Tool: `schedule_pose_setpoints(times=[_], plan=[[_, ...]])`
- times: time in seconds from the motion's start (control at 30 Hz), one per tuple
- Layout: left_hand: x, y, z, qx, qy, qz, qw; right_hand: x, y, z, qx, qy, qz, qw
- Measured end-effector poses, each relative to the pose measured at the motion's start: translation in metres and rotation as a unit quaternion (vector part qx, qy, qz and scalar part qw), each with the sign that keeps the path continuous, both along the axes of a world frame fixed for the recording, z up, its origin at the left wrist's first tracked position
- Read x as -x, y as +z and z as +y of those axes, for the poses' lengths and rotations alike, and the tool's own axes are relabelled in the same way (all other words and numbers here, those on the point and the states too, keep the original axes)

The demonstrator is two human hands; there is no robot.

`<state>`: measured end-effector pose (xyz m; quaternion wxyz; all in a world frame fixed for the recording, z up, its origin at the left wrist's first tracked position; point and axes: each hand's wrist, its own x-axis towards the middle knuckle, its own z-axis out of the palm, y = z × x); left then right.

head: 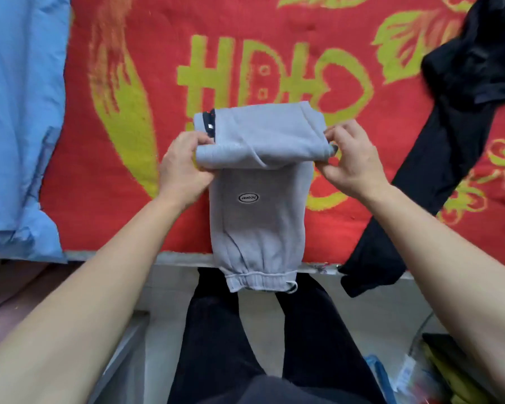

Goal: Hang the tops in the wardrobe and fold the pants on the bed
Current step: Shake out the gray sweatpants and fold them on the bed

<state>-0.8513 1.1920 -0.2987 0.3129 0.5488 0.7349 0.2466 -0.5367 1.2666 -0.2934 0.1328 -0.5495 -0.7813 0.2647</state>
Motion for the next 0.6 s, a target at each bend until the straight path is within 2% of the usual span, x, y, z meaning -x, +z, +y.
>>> schedule_pose_setpoints(times=[0.07, 0.13, 0.17, 0.23, 0.3, 0.37, 0.47, 0.53, 0.6], plan=[[-0.009, -0.023, -0.049, 0.040, -0.070, 0.046, 0.996, -0.013, -0.023, -0.041, 0.031, 0.084, -0.066, 0.994], [-0.016, -0.046, -0.091, 0.128, -0.159, 0.109, 0.973, -0.023, -0.048, -0.075, 0.101, 0.173, -0.144, 0.969], [-0.019, -0.053, -0.104, 0.155, -0.180, 0.134, 0.962, -0.026, -0.058, -0.090, 0.126, 0.188, -0.164, 0.960], [-0.027, -0.058, -0.115, 0.120, -0.153, 0.160, 0.968, -0.027, -0.067, -0.112, 0.134, 0.106, -0.177, 0.969], [-0.037, -0.055, -0.106, 0.029, -0.095, 0.193, 0.976, -0.014, -0.070, -0.120, 0.077, -0.031, -0.151, 0.985], [-0.046, -0.052, -0.085, -0.033, -0.066, 0.225, 0.971, 0.010, -0.069, -0.115, -0.007, -0.106, -0.121, 0.987], [-0.058, -0.063, -0.038, -0.048, -0.080, 0.274, 0.957, 0.051, -0.075, -0.086, -0.098, -0.098, -0.123, 0.983], [-0.058, -0.083, -0.013, 0.001, -0.106, 0.323, 0.940, 0.069, -0.092, -0.063, -0.083, -0.070, -0.192, 0.975], [-0.049, -0.111, 0.001, 0.067, -0.129, 0.349, 0.926, 0.070, -0.117, -0.044, -0.020, -0.045, -0.275, 0.960]])
